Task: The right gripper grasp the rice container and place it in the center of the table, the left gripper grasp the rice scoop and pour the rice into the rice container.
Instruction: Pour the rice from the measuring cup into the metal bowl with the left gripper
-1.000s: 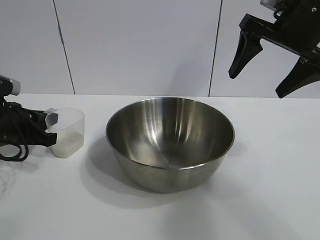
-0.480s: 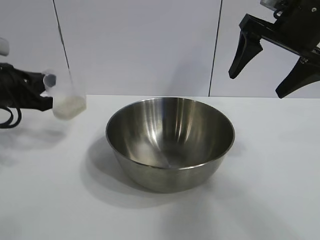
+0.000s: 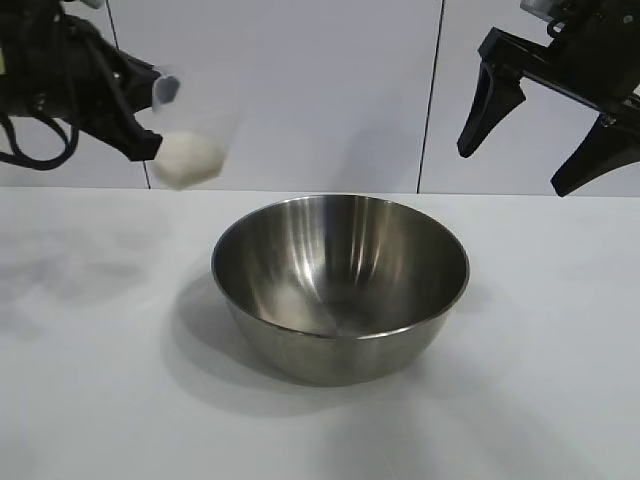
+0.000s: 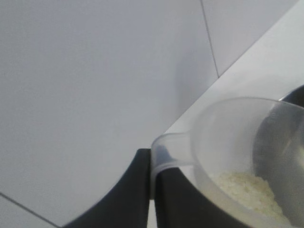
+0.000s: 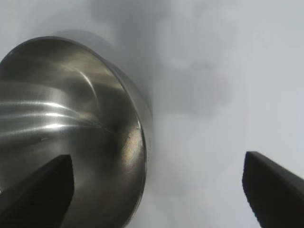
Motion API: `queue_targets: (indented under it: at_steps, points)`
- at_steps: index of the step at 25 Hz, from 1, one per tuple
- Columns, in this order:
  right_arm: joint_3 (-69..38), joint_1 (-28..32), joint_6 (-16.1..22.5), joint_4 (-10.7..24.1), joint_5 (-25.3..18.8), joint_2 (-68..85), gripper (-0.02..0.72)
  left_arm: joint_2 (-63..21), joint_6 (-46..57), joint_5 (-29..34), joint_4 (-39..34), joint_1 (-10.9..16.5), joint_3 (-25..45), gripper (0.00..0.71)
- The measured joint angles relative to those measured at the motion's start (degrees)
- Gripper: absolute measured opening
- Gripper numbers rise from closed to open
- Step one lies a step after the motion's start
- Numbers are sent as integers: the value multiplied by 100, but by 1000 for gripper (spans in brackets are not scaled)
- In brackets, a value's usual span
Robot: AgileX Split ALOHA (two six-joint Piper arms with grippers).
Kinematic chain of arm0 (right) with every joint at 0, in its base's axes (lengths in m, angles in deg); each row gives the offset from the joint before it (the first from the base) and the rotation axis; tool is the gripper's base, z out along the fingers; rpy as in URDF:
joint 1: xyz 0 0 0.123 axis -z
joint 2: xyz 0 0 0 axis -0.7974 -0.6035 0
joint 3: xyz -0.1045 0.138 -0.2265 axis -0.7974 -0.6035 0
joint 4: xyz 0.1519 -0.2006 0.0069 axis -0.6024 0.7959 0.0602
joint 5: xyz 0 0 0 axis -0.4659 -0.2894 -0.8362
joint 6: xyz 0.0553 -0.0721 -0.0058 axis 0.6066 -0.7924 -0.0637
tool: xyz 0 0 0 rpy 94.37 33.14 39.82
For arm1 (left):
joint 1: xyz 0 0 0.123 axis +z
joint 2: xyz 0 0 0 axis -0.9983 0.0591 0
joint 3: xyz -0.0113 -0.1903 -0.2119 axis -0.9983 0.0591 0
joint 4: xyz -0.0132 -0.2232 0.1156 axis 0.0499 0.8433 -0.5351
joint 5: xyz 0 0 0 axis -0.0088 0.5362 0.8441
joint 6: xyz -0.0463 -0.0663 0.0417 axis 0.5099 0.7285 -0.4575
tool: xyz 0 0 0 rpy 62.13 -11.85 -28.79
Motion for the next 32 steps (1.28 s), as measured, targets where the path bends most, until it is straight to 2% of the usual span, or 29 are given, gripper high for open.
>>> queue_targets:
  at_steps: [6,10,13,20,26,32]
  points:
    - [0,0,-11,4,0,0,662,0,-1063,638,197,-739,-405,9]
    - [0,0,-43,4,0,0,662,23,-2063,789,197,-1095,-439,9]
    - [0,0,-55,4,0,0,662,233,-2660,826,202,-1246,-506,9]
    - [0,0,-72,4,0,0,662,873,-4633,889,208,-1348,-800,9]
    - [0,0,-85,4,-4,0,662,1073,-6919,462,224,-1348,-800,9]
    - [0,0,-90,-1,-4,0,662,1081,-8280,-105,224,-1348,-805,9]
